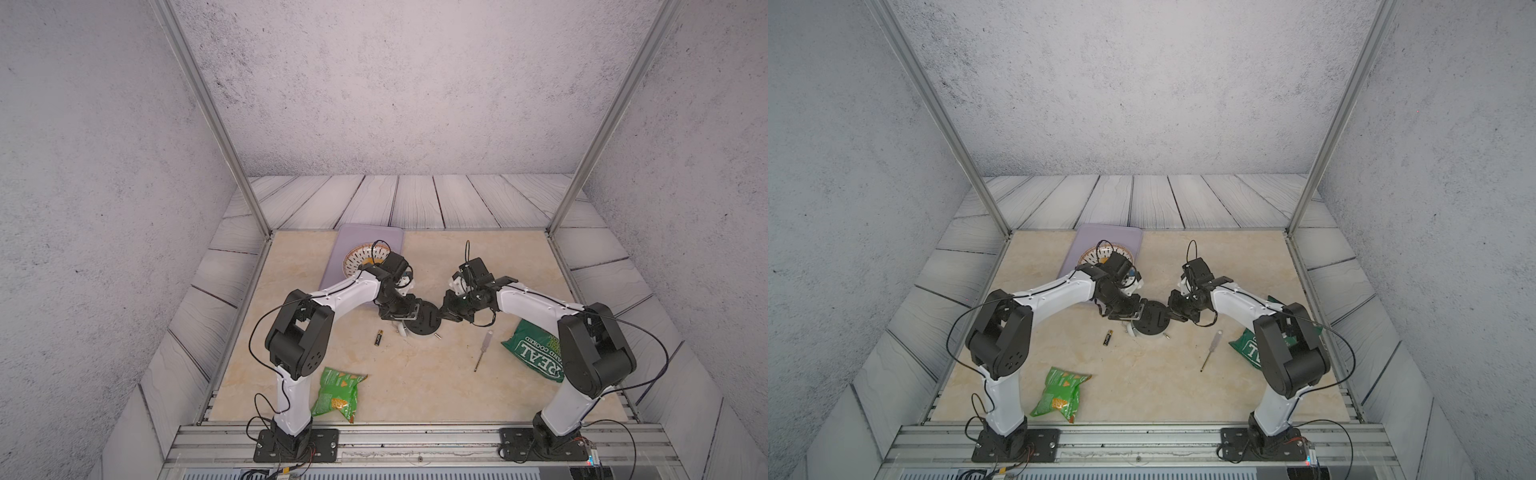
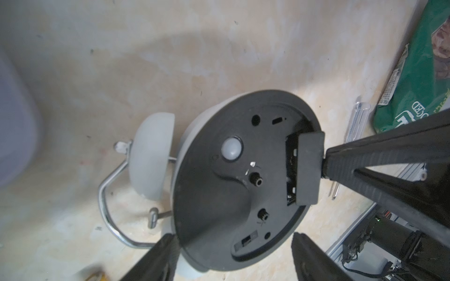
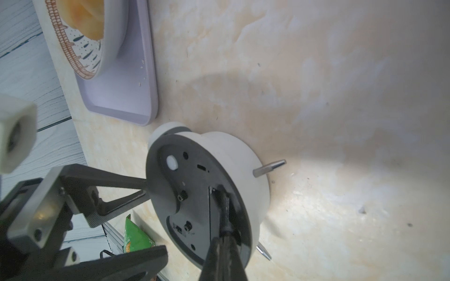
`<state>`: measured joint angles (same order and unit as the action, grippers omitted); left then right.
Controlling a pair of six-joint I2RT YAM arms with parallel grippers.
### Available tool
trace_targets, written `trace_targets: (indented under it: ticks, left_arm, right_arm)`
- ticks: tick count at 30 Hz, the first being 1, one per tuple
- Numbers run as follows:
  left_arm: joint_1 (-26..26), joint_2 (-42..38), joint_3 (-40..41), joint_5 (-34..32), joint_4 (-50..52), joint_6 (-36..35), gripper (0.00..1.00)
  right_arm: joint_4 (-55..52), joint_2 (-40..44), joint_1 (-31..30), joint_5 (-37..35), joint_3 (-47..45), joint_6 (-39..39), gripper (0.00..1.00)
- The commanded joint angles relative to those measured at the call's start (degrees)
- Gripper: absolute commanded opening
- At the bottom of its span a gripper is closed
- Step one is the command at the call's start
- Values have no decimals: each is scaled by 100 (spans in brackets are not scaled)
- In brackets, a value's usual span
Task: Remove the battery from the alarm
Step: Install the cover on the alarm.
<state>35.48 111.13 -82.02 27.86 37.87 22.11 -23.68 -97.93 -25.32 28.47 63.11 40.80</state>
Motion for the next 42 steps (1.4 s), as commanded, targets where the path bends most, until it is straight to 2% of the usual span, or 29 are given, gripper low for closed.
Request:
trace_targets:
  ticks: [1, 32, 42]
  left_arm:
    - [20, -135, 81, -52, 89, 3, 80]
    - [20, -134, 81, -33, 71, 29, 80]
    - [20, -127, 89, -6, 61, 37, 80]
  right_arm:
    - [9, 145, 26, 70, -24, -77, 0]
    - [106, -191, 21, 28, -136, -41, 0]
    - [597, -194, 17, 194, -269, 93, 0]
